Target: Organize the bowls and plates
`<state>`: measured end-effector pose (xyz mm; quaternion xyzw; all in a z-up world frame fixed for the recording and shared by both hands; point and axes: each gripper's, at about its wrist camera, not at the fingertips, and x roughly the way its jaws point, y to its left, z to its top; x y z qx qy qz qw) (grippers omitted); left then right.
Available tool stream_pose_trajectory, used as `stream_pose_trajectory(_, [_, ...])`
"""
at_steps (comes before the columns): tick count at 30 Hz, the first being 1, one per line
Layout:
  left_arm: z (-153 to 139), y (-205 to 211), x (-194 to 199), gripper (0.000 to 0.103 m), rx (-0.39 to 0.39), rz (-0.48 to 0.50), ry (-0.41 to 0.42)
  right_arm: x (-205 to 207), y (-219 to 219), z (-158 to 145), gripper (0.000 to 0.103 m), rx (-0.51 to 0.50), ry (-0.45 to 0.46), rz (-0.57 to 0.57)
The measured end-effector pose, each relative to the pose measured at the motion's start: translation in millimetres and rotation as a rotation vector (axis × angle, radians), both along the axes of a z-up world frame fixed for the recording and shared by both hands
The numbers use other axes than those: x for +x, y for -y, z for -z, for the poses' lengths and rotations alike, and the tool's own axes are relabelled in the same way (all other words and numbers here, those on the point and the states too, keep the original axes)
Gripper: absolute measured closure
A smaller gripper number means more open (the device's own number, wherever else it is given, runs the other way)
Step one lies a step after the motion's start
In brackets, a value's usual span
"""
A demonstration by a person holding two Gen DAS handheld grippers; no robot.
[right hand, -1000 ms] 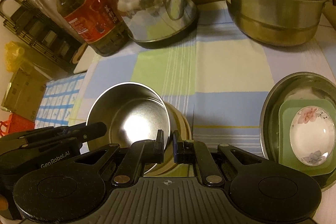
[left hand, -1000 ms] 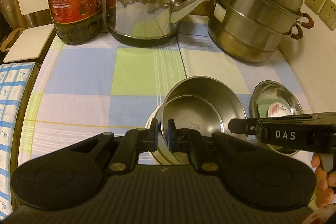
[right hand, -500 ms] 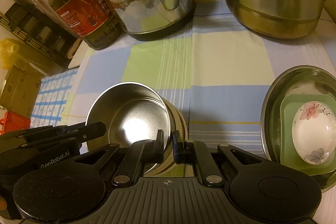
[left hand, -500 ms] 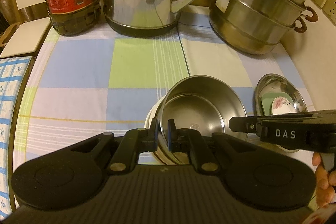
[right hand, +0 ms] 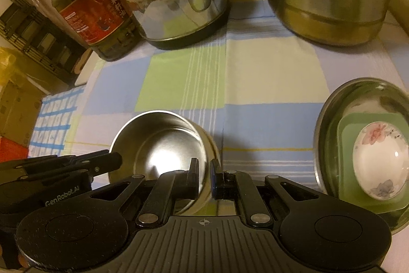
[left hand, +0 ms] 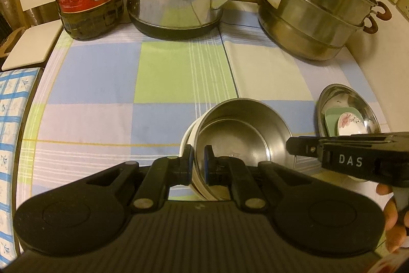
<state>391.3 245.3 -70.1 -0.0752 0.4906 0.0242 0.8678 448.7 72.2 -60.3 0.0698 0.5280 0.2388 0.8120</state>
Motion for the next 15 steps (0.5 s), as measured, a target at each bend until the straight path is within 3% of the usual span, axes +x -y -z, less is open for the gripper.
stream_pose_trajectory(7, [0.4, -0.7, -1.8, 0.095, -0.001, -0.001, 0.000, -7.9, 9.3, -2.2, 0.095, 0.048, 0.023, 0.003])
stream_pose_trajectory(15, [1.8, 2.5, -4.4, 0.095, 0.019, 0.009, 0.007, -14.7, 7.2, 6.7, 0.095, 0.034, 0.052, 0.007])
